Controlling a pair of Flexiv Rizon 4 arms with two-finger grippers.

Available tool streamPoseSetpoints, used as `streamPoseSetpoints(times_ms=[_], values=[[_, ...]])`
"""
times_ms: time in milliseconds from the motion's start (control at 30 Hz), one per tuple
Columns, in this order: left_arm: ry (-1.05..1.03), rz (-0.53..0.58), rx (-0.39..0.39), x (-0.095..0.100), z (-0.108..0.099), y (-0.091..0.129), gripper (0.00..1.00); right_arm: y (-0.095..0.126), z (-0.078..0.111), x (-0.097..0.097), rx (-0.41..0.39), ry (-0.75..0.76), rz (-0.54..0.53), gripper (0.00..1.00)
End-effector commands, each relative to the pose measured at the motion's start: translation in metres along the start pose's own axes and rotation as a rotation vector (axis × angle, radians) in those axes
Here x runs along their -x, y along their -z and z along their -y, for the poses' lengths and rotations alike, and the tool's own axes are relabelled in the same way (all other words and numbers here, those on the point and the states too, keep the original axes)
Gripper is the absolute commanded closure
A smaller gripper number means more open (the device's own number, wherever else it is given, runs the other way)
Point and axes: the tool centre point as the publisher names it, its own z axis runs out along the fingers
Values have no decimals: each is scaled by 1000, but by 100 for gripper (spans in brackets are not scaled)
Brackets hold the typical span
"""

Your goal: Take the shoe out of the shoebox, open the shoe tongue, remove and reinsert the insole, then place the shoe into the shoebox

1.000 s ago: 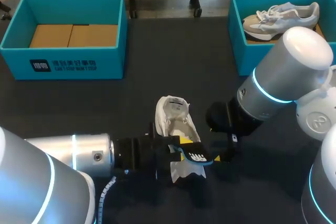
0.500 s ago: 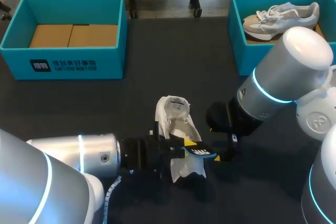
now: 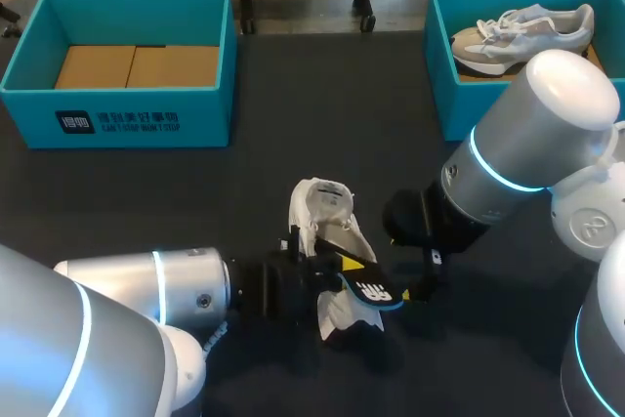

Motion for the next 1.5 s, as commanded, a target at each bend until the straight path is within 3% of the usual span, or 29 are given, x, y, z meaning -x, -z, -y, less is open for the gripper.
streamPoseSetpoints(times_ms=[33,167,300,367,433,500,567,667,967,1000,1033,1500], values=[[-9,0,29,-1,-7,-7,100,0,1,-1,2,0,1,0],[-7,6,45,2,-13,-5,100,0,1,-1,2,0,1,0],[62,-3,6,6,-8,2,100,0,1,-1,2,0,1,0],[102,-10,-11,7,-4,4,81,0,1,-1,2,0,1,0],[133,-16,-24,9,0,7,68,0,1,-1,2,0,1,0],[138,-18,-28,9,5,10,65,0,1,-1,2,0,1,0],[146,-22,-40,10,11,12,66,0,1,-1,2,0,1,0],[145,-25,-51,11,19,14,77,0,1,-1,2,0,1,0],[99,-14,-70,7,35,9,85,0,1,-1,2,0,1,0],[82,-15,-63,6,35,8,97,0,1,-1,2,0,1,0],[84,-16,-64,6,35,7,100,0,1,-1,2,0,1,0],[-106,4,-28,-2,7,-5,100,0,1,-1,2,0,1,0]])
